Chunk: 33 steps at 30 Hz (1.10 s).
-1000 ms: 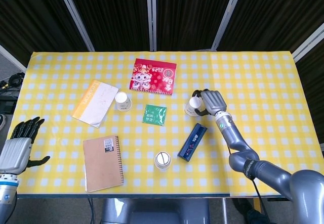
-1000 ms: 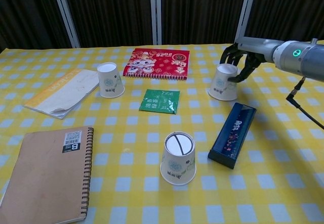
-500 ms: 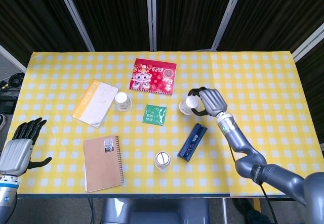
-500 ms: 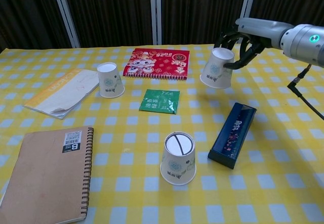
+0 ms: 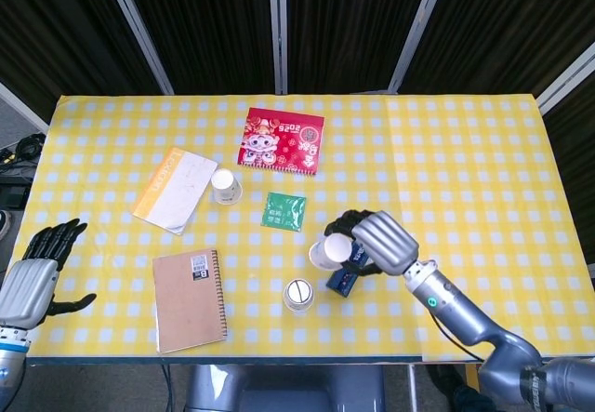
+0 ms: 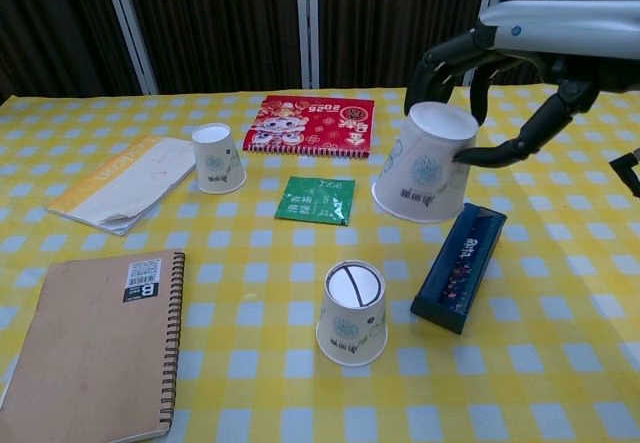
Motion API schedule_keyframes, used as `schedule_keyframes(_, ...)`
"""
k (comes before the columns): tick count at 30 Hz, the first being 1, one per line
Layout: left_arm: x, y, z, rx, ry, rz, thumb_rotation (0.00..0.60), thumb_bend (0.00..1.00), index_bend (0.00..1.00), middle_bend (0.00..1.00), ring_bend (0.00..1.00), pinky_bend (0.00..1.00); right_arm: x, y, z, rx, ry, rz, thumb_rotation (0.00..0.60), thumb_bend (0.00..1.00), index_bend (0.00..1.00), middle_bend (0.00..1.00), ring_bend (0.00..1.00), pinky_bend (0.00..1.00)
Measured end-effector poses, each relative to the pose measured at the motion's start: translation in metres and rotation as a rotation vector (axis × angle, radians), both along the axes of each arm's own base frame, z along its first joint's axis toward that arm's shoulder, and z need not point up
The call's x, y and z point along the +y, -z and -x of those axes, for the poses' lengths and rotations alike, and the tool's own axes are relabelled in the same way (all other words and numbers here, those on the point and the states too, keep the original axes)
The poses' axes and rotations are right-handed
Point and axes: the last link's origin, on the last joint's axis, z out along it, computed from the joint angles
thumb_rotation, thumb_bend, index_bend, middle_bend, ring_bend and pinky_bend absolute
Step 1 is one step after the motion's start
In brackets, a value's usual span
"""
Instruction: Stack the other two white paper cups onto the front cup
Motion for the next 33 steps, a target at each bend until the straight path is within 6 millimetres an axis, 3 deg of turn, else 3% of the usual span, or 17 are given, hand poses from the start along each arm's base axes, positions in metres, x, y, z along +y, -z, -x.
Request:
schedule_keyframes(4, -0.002, -0.001, 0.0, -0.005, 0.002, 0.0, 0.6, 0.0, 0.0, 0.0, 0.0, 0.0, 0.019, 0.003, -0.003, 0.048, -0.059, -0.014, 0.6, 0.24, 0.38, 0.43, 0.31, 0.45)
schedule_keyframes(11, -0.005, -0.004, -0.001, -0.02, 0.018, -0.014, 0.6, 0.0, 0.0, 0.0, 0.0, 0.0, 0.036, 0.018, -0.016, 0.075, -0.128, -0.034, 0.6, 0.24, 0.38, 0.43, 0.31, 0.45)
schedule_keyframes(33, -0.003, -0.007, 0.002, -0.029, 0.014, -0.008, 0.6, 0.0, 0.0, 0.0, 0.0, 0.0, 0.033, 0.063, -0.046, 0.113, -0.144, -0.038, 0.6, 0.24, 0.38, 0.42, 0.31, 0.45)
